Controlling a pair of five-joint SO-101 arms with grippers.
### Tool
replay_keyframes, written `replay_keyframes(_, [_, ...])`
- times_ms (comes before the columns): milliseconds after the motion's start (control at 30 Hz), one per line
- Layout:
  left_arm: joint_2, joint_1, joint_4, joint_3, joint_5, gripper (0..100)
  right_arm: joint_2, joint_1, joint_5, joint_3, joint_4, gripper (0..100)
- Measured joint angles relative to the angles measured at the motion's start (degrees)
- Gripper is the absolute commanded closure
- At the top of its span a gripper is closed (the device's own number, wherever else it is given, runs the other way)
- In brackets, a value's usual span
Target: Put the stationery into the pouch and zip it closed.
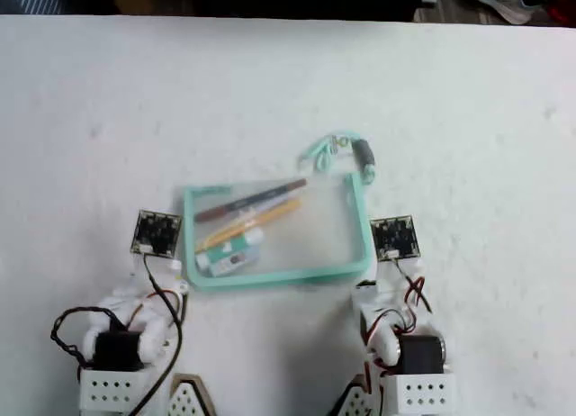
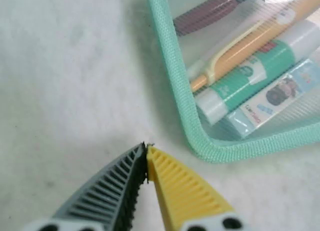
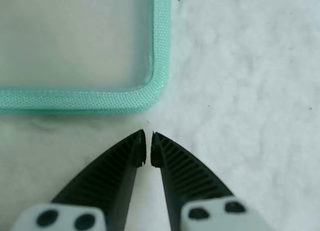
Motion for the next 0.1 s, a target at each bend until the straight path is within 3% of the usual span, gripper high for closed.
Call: replay_keyframes(100, [0.00,0.00,0.00,0.00,0.00,98,0.00,0.00,0.00,0.00,0.00,97.8])
